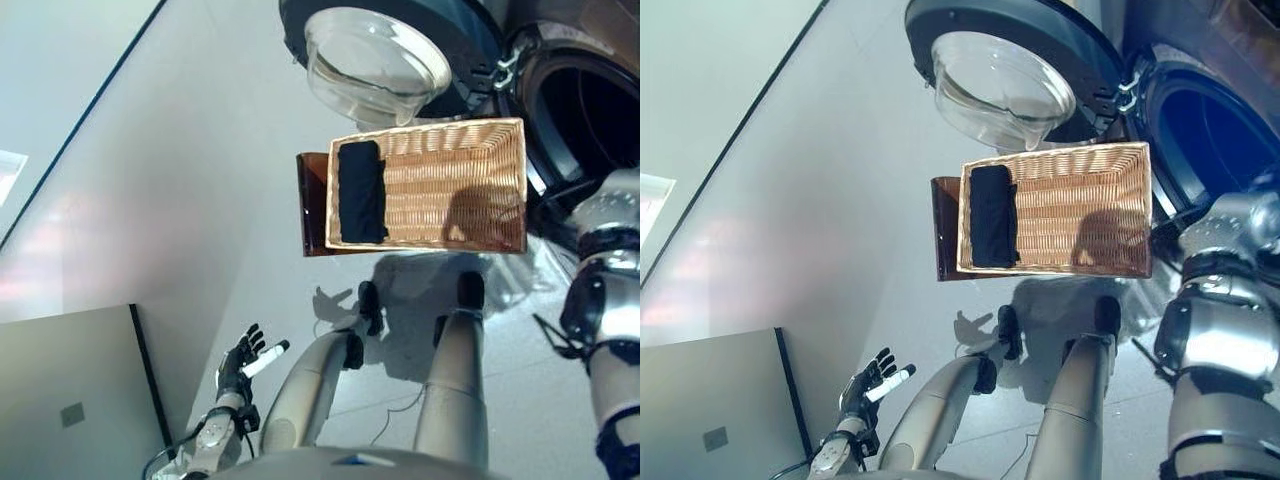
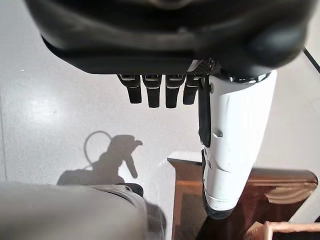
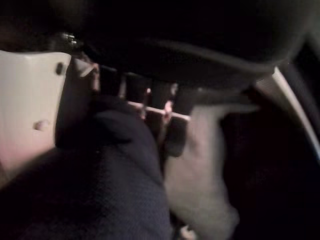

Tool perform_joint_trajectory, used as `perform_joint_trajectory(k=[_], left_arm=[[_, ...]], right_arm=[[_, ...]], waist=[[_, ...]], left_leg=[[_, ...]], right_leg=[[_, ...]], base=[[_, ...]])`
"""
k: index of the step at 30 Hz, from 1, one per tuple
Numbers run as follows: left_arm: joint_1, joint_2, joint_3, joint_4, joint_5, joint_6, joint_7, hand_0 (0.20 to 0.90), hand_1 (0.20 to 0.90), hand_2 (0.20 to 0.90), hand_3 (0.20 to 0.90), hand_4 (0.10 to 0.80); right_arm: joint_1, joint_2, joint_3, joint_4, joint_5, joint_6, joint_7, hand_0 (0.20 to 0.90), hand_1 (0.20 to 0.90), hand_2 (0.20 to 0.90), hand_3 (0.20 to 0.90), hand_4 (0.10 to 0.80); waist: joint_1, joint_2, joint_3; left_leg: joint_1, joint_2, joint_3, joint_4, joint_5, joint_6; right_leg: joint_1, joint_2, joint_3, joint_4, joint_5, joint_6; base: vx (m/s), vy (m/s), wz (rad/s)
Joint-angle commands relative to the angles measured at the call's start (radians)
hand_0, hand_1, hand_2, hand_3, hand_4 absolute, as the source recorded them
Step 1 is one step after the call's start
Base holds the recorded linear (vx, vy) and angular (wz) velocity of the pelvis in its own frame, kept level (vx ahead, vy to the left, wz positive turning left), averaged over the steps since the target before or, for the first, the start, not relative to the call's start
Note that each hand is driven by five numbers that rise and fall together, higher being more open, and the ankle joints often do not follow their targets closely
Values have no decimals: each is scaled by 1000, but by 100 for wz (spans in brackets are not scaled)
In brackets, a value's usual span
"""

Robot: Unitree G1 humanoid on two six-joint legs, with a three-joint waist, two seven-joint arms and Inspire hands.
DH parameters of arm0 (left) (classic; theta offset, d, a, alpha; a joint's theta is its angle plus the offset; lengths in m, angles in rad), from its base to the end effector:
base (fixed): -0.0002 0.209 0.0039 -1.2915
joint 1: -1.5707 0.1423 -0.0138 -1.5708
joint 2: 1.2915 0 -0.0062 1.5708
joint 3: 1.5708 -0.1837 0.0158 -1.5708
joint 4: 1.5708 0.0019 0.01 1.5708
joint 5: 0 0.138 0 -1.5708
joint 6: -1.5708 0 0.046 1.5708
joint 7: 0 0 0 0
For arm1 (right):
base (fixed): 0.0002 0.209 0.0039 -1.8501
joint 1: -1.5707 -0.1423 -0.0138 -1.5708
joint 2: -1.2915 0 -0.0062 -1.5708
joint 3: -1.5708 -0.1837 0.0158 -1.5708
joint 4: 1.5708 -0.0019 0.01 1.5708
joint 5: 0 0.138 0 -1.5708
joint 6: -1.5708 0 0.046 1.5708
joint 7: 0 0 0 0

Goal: Pick up the clothes and place them into the washing machine

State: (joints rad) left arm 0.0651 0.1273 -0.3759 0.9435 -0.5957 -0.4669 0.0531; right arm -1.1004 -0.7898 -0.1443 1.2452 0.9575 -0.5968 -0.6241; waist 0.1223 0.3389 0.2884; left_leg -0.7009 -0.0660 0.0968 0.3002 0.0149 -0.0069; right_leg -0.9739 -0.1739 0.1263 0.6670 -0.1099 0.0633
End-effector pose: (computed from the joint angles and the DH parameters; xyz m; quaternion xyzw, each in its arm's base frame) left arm 0.1050 0.1563 -0.0974 -0.1103 0.2939 0.0673 0.9471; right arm 0.3031 -0.3537 0.2369 0.3104 -0.2927 -0.5604 0.7099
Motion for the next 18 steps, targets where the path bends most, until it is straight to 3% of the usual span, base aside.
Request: perform_joint_trajectory(k=[1, 10, 12, 13, 14, 15, 17, 18], left_arm=[[4, 92, 36, 10, -5, -59, 62, 900, 900, 900, 900, 800], [19, 118, 47, -64, 16, -91, 101, 900, 900, 900, 900, 800], [21, 120, 48, -86, 12, -96, 106, 900, 900, 900, 900, 800], [27, 120, 44, -95, 14, -98, 106, 900, 900, 900, 900, 800], [28, 124, 44, -103, 12, -98, 107, 900, 900, 900, 900, 800], [31, 128, 46, -107, 11, -100, 112, 900, 900, 900, 900, 800], [31, 129, 51, -105, 18, -96, 117, 900, 900, 900, 900, 800], [33, 135, 65, -98, 23, -91, 115, 900, 900, 900, 900, 800]], right_arm=[[-124, -177, 148, -74, -162, -30, -38, 200, 200, 200, 200, 300], [-288, -317, 374, -180, -516, 78, -223, 214, 214, 214, 214, 310], [-298, -334, 416, -209, -610, 123, -268, 310, 310, 310, 310, 378], [-296, -334, 416, -208, -629, 134, -285, 453, 453, 453, 453, 480], [-304, -337, 423, -198, -650, 150, -305, 900, 900, 900, 900, 800], [-317, -339, 446, -177, -699, 191, -324, 900, 900, 900, 900, 800], [-334, -341, 481, -157, -744, 233, -329, 900, 900, 900, 900, 800], [-363, -362, 568, -118, -834, 309, -305, 900, 900, 900, 900, 800]], waist=[[-3, 15, -11], [-23, 10, 19], [-27, 6, 22], [-29, 6, 24], [-28, 4, 24], [-27, 5, 25], [-25, 3, 11], [-22, -5, 11]], left_leg=[[-72, -4, -15, 67, -50, -34], [-88, 10, -18, 26, -13, -50], [-83, 11, -20, 6, -4, -52], [-82, 11, -21, 5, -1, -52], [-80, 9, -23, 4, 1, -53], [-85, 13, -14, -13, 29, -45], [-72, 6, -23, -20, 5, -48], [-80, 12, -10, -24, 32, -42]], right_leg=[[80, 64, -41, -48, -56, -73], [39, 76, -34, -37, -54, -79], [35, 79, -33, -38, -54, -78], [35, 79, -34, -40, -51, -79], [37, 81, -34, -41, -49, -78], [26, 86, -41, -51, -15, -81], [36, 87, -35, -52, -42, -76], [26, 89, -41, -59, -7, -79]], base=[[-29, -35, 8], [-35, -46, 0], [-2, -12, 2], [1, -28, 3], [-100, -7, 2], [0, 0, 0], [5, 11, -3], [-99, 34, -6]])
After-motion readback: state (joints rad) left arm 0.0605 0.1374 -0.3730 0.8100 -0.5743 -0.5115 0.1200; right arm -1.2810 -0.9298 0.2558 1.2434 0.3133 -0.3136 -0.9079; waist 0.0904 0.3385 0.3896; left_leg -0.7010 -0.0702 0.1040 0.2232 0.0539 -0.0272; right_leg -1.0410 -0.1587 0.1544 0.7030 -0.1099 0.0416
